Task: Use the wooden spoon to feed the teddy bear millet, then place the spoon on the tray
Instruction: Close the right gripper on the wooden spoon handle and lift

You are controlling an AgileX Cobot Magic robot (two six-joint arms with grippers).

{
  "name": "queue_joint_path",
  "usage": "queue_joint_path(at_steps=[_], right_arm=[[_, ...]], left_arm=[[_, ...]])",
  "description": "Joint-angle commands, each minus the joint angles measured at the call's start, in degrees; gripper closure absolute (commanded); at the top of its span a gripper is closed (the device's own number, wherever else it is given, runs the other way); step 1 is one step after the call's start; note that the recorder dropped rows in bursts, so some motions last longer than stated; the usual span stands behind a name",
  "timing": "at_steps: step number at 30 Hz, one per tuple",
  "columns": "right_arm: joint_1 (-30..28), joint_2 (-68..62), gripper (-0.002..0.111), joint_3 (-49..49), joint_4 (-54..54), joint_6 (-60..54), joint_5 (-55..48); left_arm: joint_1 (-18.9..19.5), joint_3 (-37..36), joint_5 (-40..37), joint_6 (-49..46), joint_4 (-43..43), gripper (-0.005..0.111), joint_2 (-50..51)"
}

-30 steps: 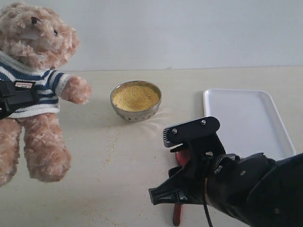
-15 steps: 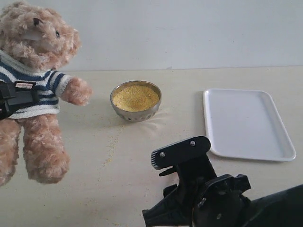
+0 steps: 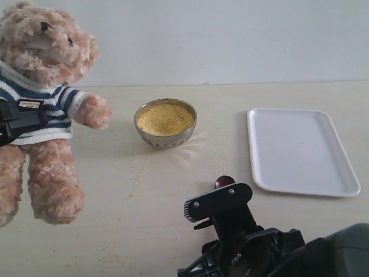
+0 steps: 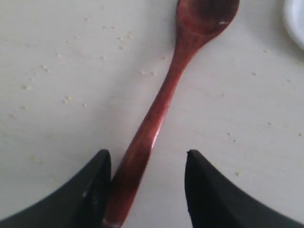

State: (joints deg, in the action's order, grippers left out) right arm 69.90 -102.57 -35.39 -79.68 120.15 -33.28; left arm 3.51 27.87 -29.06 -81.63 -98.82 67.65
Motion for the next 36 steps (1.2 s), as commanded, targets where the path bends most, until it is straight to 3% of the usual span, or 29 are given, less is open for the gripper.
queue_joint_path(at_steps=[1, 19, 22, 26, 36], right_arm=[[-1.5, 0.04, 0.06, -0.08, 0.61, 0.09, -0.47], [-6.73, 0.04, 0.06, -0.08, -0.16, 0.09, 8.54], [-6.73, 0.04, 0.076, -0.08, -0.16, 0.09, 8.54], [-6.73, 0.04, 0.107, -0.08, -0.16, 0.09, 8.54], [-6.73, 0.8, 0.108, -0.08, -0.67, -0.34, 7.07]], left_arm=[[-0.11, 0.14, -1.36, -0.42, -1.13, 0.102, -0.18], [-0.11, 0.14, -4.32, -0.42, -1.13, 0.102, -0.18], [-0.11, 0.14, -4.32, -0.42, -1.13, 0.102, -0.18], [-0.11, 0.14, -4.32, -0.42, -1.13, 0.102, -0.18], [-0.11, 0.14, -4.32, -0.42, -1.13, 0.102, -0.18]])
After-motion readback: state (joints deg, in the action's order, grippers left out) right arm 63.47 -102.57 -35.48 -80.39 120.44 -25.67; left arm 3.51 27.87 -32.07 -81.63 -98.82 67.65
